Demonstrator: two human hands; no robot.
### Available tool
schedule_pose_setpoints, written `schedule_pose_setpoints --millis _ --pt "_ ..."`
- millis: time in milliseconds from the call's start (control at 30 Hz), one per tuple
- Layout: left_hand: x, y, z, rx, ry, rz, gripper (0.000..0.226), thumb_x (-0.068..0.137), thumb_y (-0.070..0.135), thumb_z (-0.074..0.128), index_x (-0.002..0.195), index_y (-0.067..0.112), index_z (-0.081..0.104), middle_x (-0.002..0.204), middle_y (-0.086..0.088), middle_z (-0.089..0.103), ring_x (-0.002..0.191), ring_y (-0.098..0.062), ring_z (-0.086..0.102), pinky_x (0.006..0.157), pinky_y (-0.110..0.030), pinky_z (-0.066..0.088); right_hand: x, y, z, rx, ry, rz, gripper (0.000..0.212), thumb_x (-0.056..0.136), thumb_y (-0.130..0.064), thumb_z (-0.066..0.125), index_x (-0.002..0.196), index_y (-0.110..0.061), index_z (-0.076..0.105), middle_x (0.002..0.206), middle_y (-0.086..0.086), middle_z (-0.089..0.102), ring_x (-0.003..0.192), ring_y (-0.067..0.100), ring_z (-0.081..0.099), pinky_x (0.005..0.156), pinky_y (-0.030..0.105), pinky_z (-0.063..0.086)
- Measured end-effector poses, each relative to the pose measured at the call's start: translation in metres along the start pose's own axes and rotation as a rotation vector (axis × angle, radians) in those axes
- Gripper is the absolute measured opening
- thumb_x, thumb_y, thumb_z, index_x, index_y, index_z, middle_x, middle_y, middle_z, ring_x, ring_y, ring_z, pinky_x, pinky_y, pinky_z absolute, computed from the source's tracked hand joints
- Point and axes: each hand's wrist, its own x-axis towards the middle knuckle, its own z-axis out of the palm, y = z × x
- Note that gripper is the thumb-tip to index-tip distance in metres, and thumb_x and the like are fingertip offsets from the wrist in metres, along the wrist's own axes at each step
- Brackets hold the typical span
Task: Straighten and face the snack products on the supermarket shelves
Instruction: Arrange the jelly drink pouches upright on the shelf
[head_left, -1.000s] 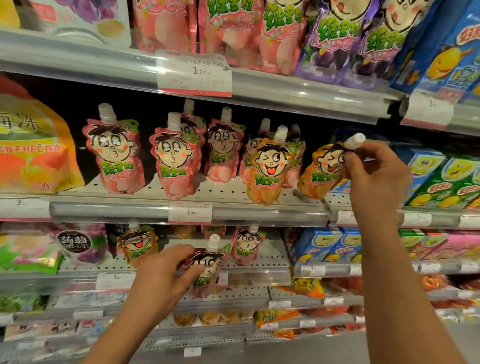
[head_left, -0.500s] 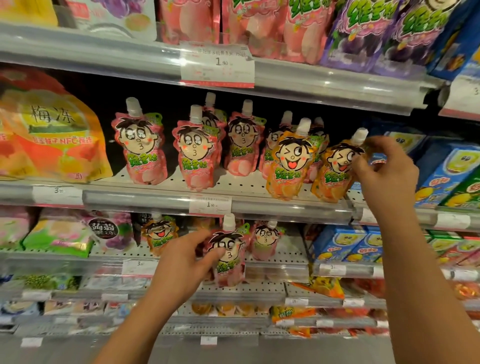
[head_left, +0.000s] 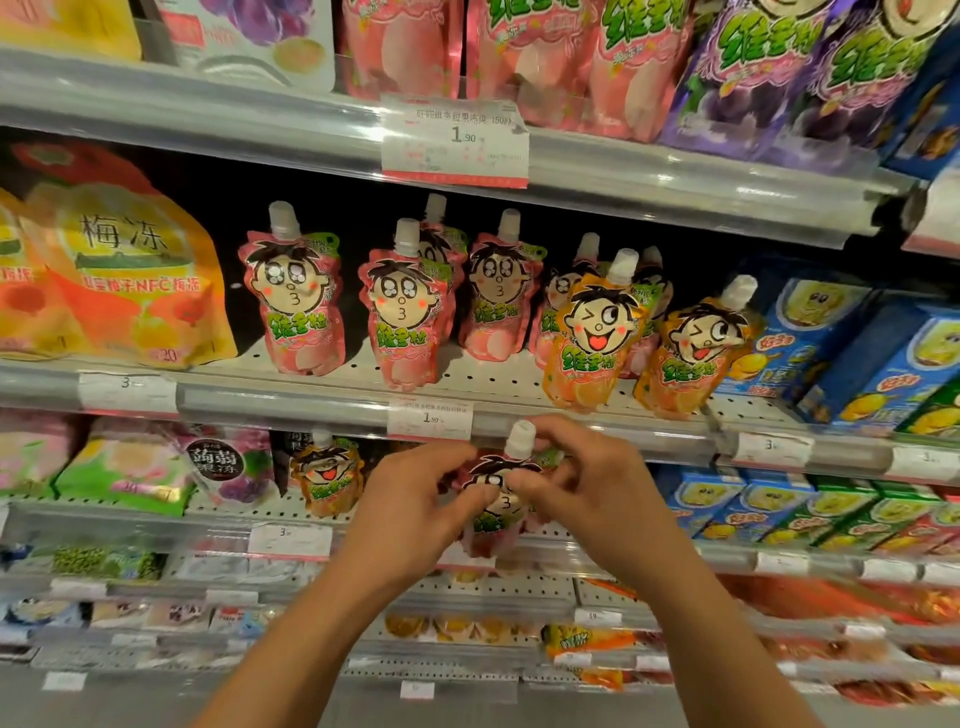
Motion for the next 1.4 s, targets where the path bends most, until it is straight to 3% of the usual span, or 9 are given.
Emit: schedule_pose_setpoints --millis 133,400,533,600,700,900,1100,1267,1400 --pt "0.002 -0.001 -0.003 -0.068 0.031 0.037 0.009 0.093 0.042 0.066 0.097 0.035 0.070 0.088 0.026 0.065 0.086 0.000 0.061 0.071 -0.014 0.041 0.010 -0.005 -0.002 -0.085 0.062 -0.047 0.014 0.087 -0.031 0.078 0.088 -0.035 0.065 0.055 -0.005 0.060 0.051 0.010 0.061 0.055 0.034 0.052" --pt "-0.006 -0.049 -0.007 0.353 0.224 0.183 0.044 0.099 0.042 0.045 0.128 0.016 0.066 0.143 -0.001 0.057 0.133 -0.026 0.051 0.107 -0.047 0.040 0.040 -0.049 -0.035 0.003 0.402 -0.140 0.008 0.093 -0.025 0.073 0.086 -0.027 0.069 0.056 -0.004 0.052 0.052 0.008 0.048 0.049 0.014 0.036" --pt "-0.006 -0.057 0.001 0.503 0.191 0.186 0.046 0.088 0.033 0.050 0.131 0.021 0.064 0.145 -0.002 0.055 0.135 -0.031 0.050 0.103 -0.049 0.042 0.061 -0.060 -0.029 -0.090 0.573 -0.156 0.006 0.095 -0.029 0.071 0.096 -0.023 0.071 0.065 -0.011 0.057 0.062 0.003 0.056 0.057 0.008 0.039" --pt "-0.003 -0.057 -0.001 0.535 0.183 0.180 0.050 0.085 0.031 0.048 0.133 0.024 0.062 0.143 -0.002 0.055 0.133 -0.031 0.049 0.101 -0.050 0.043 0.072 -0.056 -0.019 -0.131 0.610 -0.143 0.009 0.095 -0.034 0.070 0.096 -0.024 0.070 0.069 -0.012 0.060 0.065 0.006 0.057 0.063 0.018 0.045" --pt "-0.002 -0.058 -0.003 0.555 0.166 0.194 0.053 0.083 0.027 0.049 0.134 0.024 0.063 0.142 -0.004 0.056 0.131 -0.032 0.051 0.100 -0.049 0.043 0.086 -0.047 -0.008 -0.185 0.593 -0.118 0.013 0.095 -0.037 0.068 0.097 -0.024 0.070 0.069 -0.009 0.062 0.065 0.009 0.059 0.068 0.039 0.052" --pt "-0.007 -0.059 -0.006 0.579 0.122 0.197 0.056 0.084 0.026 0.052 0.140 0.022 0.058 0.148 -0.004 0.051 0.138 -0.030 0.044 0.105 -0.047 0.037 0.112 -0.043 -0.013 -0.319 0.474 -0.026 0.033 0.095 -0.038 0.067 0.115 -0.012 0.069 0.079 0.002 0.069 0.077 0.019 0.062 0.071 0.029 0.039" --pt "-0.007 -0.060 -0.009 0.611 0.066 0.199 0.059 0.086 0.028 0.047 0.145 0.022 0.054 0.153 -0.003 0.047 0.142 -0.028 0.041 0.107 -0.048 0.038 0.108 -0.041 -0.006 -0.275 0.494 -0.003 0.050 0.093 -0.044 0.062 0.134 -0.015 0.060 0.107 0.009 0.071 0.096 0.021 0.068 0.091 0.041 0.052" --pt "-0.009 -0.062 -0.016 0.623 0.070 0.226 0.058 0.084 0.028 0.049 0.141 0.020 0.058 0.152 -0.003 0.050 0.140 -0.027 0.046 0.104 -0.049 0.039 0.072 -0.038 0.006 -0.164 0.641 -0.171 0.027 0.096 -0.016 0.063 0.123 -0.015 0.064 0.133 -0.002 0.057 0.077 -0.001 0.063 0.075 0.023 0.056" --pt "-0.012 -0.071 -0.032 0.589 0.213 0.184 0.051 0.087 0.024 0.055 0.136 0.014 0.062 0.144 -0.010 0.054 0.131 -0.030 0.049 0.100 -0.048 0.040 0.033 -0.020 0.025 -0.236 0.659 -0.303 0.013 0.096 -0.006 0.060 0.103 -0.008 0.071 0.103 0.000 0.069 0.077 0.008 0.065 0.062 0.028 0.057"
